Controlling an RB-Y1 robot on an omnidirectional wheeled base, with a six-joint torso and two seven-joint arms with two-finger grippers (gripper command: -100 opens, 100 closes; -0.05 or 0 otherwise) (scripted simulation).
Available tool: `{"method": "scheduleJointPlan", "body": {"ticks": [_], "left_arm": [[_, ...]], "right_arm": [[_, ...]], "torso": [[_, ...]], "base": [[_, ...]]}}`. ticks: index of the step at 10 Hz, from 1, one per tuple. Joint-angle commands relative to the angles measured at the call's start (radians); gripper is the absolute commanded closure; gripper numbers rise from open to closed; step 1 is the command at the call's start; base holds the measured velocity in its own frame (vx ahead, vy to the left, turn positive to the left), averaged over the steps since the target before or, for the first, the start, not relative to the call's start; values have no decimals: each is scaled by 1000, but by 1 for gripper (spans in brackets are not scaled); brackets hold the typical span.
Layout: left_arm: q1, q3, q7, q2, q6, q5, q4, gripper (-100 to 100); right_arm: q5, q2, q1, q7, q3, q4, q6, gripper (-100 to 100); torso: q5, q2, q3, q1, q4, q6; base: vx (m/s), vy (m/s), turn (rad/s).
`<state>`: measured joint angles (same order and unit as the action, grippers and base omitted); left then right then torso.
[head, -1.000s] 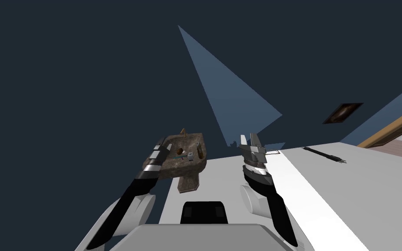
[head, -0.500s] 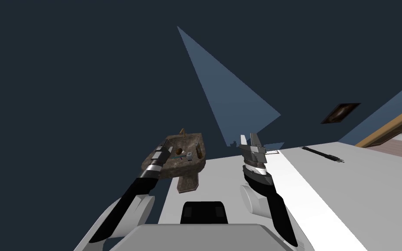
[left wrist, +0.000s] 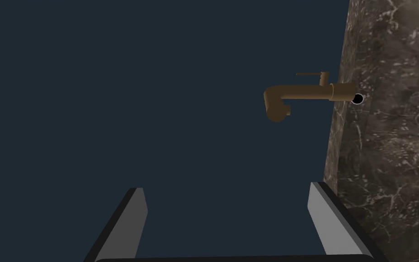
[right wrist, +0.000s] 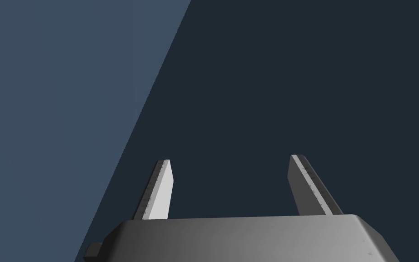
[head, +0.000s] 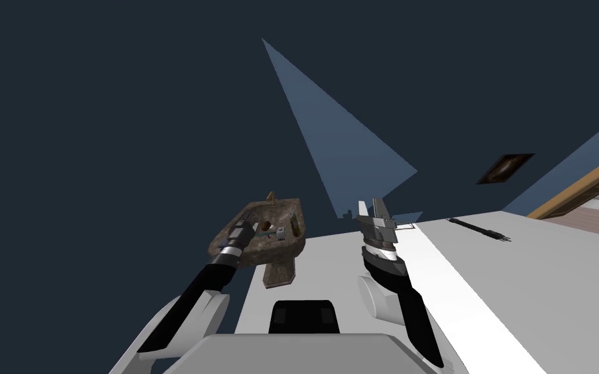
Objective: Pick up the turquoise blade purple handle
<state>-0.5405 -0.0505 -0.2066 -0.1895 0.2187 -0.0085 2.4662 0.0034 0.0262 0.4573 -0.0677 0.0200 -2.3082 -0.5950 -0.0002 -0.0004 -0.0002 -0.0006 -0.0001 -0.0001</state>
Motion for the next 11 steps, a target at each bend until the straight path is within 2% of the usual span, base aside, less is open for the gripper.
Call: {"method": "scheduleJointPlan", "body": {"ticks": [1,2,6,7,9,11], "left_arm": [[-6,-6,-12,-4,50,4,1,-100],[-6,-6,-12,-4,59,4,1,-100],[-21,-16,-40,-17,191,18,6,-100],[-21,-16,-40,-17,197,18,6,-100],[-31,-23,-57,-26,269,26,9,-100],[-36,-26,-64,-31,318,30,11,-100]], "right_arm": [[0,0,0,0,0,0,0,0],[0,0,0,0,0,0,0,0],[0,0,0,0,0,0,0,0],[0,0,0,0,0,0,0,0],[0,0,0,0,0,0,0,0],[0,0,0,0,0,0,0,0]], "torso": [[0,0,0,0,0,0],[0,0,0,0,0,0],[0,-1,-1,0,0,0],[0,-1,-1,0,0,0],[0,-1,-1,0,0,0],[0,-2,-1,0,0,0]], "base": [[11,-16,-7],[11,-12,-3],[21,-10,-7],[17,-11,-1],[27,-6,-7],[29,-4,-4]]}}
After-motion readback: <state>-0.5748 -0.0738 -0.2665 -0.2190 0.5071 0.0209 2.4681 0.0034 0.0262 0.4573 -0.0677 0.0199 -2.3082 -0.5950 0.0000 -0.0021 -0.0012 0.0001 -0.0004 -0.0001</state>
